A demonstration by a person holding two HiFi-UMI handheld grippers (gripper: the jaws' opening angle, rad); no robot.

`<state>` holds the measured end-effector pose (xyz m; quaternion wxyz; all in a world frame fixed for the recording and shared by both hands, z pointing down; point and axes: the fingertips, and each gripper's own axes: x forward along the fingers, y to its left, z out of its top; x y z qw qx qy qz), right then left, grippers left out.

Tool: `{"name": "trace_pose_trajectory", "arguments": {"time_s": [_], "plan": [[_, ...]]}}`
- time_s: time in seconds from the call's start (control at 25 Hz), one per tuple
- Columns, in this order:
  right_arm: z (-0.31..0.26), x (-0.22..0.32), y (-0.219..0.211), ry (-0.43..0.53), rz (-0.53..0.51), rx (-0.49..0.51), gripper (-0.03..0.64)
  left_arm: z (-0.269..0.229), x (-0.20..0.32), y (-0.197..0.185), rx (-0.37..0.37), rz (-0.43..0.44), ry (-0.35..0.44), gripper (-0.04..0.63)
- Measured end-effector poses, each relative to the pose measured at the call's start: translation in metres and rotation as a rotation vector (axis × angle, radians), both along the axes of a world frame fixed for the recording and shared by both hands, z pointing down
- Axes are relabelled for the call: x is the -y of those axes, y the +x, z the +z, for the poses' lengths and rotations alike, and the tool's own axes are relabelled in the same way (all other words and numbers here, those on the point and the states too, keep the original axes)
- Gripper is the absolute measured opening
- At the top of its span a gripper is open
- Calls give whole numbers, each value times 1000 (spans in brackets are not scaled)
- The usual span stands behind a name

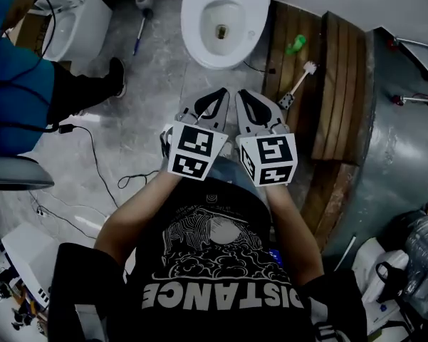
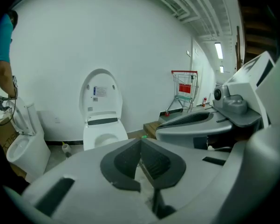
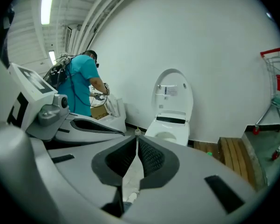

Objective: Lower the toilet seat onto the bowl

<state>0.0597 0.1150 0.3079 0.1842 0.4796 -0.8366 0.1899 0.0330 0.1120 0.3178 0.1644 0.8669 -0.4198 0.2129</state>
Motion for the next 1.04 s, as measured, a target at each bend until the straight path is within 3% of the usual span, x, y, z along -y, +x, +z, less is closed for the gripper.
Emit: {"name": "trace_pose_trajectory", "arguments": {"time_s": [0.4,1.04], "plan": [[-46,-14,-3,72,-2,50,20,-47,-6,2,-79,-64,50,11],[-55,-26,20,84,13,61,20,-56,-20,25,-91,-58,53,10]]}}
